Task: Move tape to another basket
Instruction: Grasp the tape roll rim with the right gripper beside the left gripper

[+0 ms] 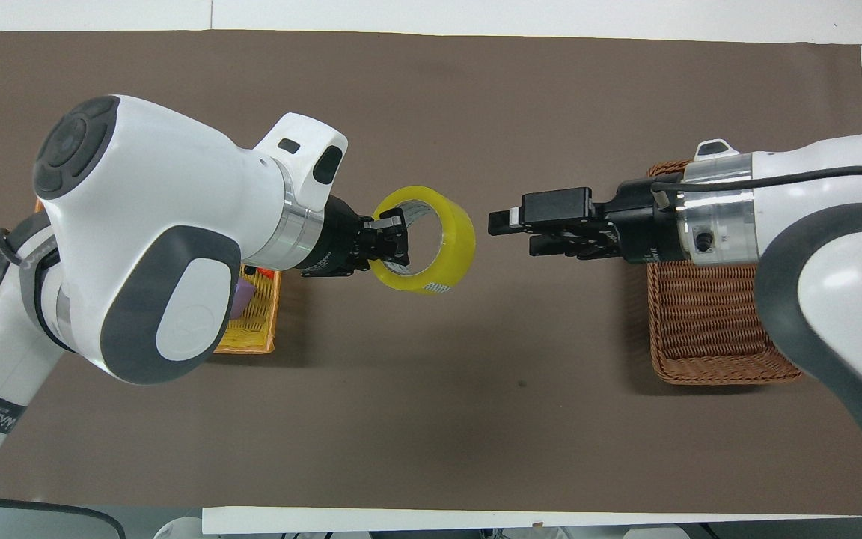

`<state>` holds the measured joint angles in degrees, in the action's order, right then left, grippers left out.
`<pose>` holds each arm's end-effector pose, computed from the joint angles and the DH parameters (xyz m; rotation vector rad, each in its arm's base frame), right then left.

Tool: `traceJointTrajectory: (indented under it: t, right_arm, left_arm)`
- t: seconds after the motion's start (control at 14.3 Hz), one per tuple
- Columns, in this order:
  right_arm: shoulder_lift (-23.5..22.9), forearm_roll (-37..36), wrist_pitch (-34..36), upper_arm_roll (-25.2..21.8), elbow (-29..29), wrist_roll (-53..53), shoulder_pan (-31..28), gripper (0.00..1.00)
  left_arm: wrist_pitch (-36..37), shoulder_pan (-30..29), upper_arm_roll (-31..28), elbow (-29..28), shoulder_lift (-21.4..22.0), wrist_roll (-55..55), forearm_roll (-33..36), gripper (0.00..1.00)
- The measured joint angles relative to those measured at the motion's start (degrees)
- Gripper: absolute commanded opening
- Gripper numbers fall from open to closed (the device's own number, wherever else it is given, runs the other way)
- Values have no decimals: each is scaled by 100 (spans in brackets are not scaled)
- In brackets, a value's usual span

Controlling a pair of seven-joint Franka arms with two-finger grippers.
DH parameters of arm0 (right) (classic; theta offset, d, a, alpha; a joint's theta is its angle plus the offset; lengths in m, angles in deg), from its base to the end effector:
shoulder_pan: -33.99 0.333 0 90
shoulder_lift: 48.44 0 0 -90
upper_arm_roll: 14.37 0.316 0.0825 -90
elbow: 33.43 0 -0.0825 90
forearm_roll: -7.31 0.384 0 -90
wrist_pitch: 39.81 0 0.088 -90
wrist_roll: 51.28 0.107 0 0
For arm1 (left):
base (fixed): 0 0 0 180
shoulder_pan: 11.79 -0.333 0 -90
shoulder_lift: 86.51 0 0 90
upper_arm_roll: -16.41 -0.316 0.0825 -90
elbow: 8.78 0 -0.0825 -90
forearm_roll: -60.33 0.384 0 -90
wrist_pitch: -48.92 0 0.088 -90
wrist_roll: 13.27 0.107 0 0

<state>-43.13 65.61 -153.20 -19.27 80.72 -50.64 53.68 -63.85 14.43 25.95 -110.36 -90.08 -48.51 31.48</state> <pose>0.5174 0.1908 0.5383 -2.1823 0.1649 0.0690 0.4680 -0.3727 0.5367 2.6515 0.2113 -0.2398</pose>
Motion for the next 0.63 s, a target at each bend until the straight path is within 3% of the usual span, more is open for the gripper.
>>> traceJointTrajectory:
  t: [0.63]
  right_arm:
    - [-57, 20, -269, -9, 50, 245, 357, 99]
  left_arm:
    - [53, 40, 1, 0, 3, 0, 0, 0]
